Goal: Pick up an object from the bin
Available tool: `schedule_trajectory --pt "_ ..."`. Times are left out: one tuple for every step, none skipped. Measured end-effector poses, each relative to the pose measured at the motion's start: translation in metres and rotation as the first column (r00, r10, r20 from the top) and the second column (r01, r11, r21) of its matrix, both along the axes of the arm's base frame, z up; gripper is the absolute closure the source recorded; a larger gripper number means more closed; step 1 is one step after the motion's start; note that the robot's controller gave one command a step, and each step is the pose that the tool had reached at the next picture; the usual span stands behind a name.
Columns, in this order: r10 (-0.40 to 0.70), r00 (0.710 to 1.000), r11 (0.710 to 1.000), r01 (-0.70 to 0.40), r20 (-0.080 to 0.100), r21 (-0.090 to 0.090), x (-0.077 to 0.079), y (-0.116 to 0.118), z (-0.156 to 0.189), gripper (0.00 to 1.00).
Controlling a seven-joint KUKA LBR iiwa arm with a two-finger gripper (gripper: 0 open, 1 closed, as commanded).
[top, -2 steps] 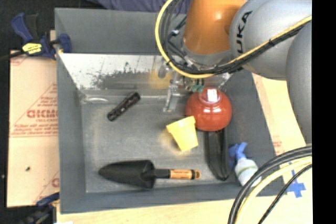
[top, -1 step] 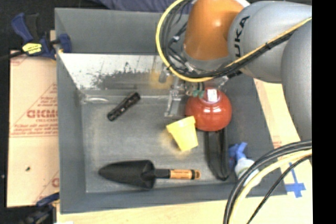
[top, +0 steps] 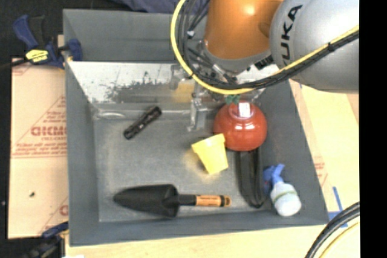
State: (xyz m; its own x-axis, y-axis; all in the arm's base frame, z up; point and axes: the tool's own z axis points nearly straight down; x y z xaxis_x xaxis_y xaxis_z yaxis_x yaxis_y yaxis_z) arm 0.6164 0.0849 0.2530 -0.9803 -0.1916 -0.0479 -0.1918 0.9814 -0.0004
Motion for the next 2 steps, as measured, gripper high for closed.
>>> schedule_trajectory --pt "-0.231 0.972 0.973 0.231 -0.04 -0.009 0.005 -0.072 -0.1 0.0" --pt "-0.056 0.998 0.998 0.056 0.009 0.006 0.004 -0.057 -0.057 0.0"
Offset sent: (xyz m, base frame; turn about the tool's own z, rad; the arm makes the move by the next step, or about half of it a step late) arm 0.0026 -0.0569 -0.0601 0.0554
